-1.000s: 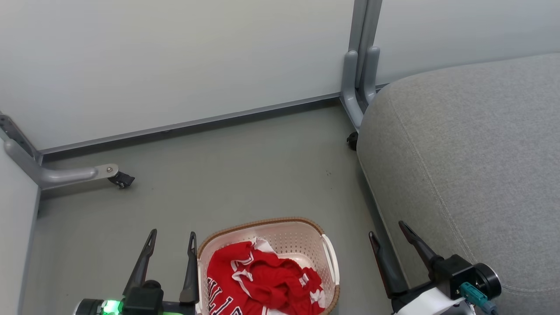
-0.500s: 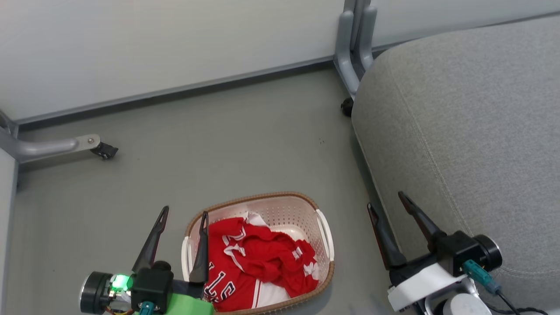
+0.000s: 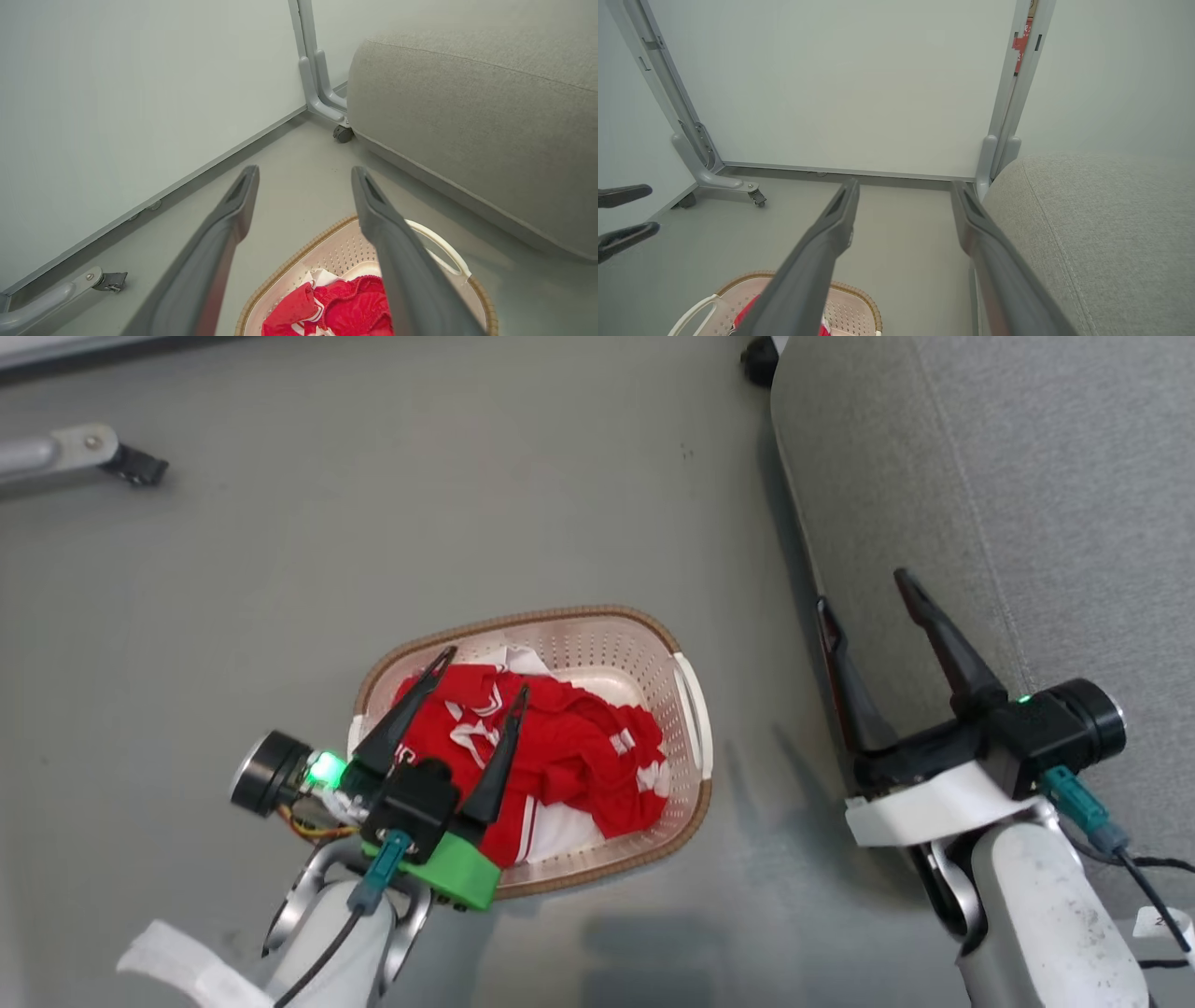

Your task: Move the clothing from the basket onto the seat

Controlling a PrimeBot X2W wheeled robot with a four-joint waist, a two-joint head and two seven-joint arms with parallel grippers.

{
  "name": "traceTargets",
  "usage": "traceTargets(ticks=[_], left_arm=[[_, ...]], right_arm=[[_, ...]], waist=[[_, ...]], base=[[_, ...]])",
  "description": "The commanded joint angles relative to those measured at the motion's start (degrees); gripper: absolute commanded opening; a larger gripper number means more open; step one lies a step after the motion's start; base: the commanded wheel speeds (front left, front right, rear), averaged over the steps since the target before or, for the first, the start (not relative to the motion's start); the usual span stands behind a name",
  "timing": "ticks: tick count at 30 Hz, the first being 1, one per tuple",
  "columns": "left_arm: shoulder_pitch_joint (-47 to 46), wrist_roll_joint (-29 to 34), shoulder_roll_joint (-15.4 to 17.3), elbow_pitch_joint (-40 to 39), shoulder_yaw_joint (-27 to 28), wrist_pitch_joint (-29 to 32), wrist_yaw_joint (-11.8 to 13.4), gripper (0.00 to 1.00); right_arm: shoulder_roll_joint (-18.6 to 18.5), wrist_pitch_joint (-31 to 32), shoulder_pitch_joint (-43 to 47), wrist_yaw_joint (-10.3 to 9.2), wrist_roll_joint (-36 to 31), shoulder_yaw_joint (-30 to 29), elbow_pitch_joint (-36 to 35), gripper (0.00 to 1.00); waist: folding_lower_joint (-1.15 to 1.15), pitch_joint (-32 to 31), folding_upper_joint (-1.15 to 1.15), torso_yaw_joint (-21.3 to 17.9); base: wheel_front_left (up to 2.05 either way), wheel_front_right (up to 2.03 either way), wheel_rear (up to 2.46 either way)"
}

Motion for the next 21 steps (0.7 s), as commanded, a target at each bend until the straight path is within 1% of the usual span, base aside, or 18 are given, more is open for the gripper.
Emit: traceTargets(ticks=[1, 4, 6, 10, 16, 18, 21], left_arm=[[-3.36, 0.69, 0.9, 1.08, -1.16, -0.04, -0.57, 1.0], [-8.83, 1.67, 2.35, 5.72, -5.46, -0.04, -1.74, 1.0], [-12.49, 1.13, 2.93, 9.42, -8.25, -0.04, -2.39, 1.0], [-20.15, 1.58, 4.35, 16.33, -14.58, -0.04, -3.0, 1.0], [-29.83, 0.54, 7.04, 24.62, -26.94, -0.05, -2.95, 1.0], [-32.17, -0.06, 7.41, 27.6, -30.12, -0.04, -2.96, 1.0], [-35.63, -0.01, 7.79, 32.34, -33.11, -0.05, -2.97, 1.0]], right_arm=[[-0.22, -0.11, -1.88, -0.02, -0.61, -0.56, -0.61, 1.0], [-0.21, -0.11, -4.19, -0.02, -1.46, -1.41, -1.59, 1.0], [-0.23, -0.11, -5.44, -0.02, -2.1, -1.94, -2.2, 1.0], [-0.21, -0.11, -7.08, -0.02, -3.13, -2.36, -3.12, 1.0], [-0.19, -0.11, -8.54, -0.03, -2.7, -2.2, -4.21, 1.0], [-0.2, -0.11, -8.77, -0.03, -2.52, -2.19, -4.68, 1.0], [-0.19, -0.11, -8.98, -0.03, -1.79, -2.0, -5.22, 1.0]], waist=[[-0.01, 10.95, 0.0, 0.29], [-0.01, 15.35, 0.0, 0.47], [-0.01, 17.91, 0.0, 0.6], [-0.01, 22.63, 0.0, 0.59], [-0.01, 27.98, 0.0, -0.72], [-0.01, 29.38, 0.0, -1.12], [-0.01, 31.38, 0.0, -1.92]], base=[[0.0, 0.0, 0.0], [0.0, 0.0, 0.0], [0.0, 0.0, 0.0], [0.0, 0.0, 0.0], [0.0, 0.0, 0.0], [0.0, 0.0, 0.0], [0.0, 0.0, 0.0]])
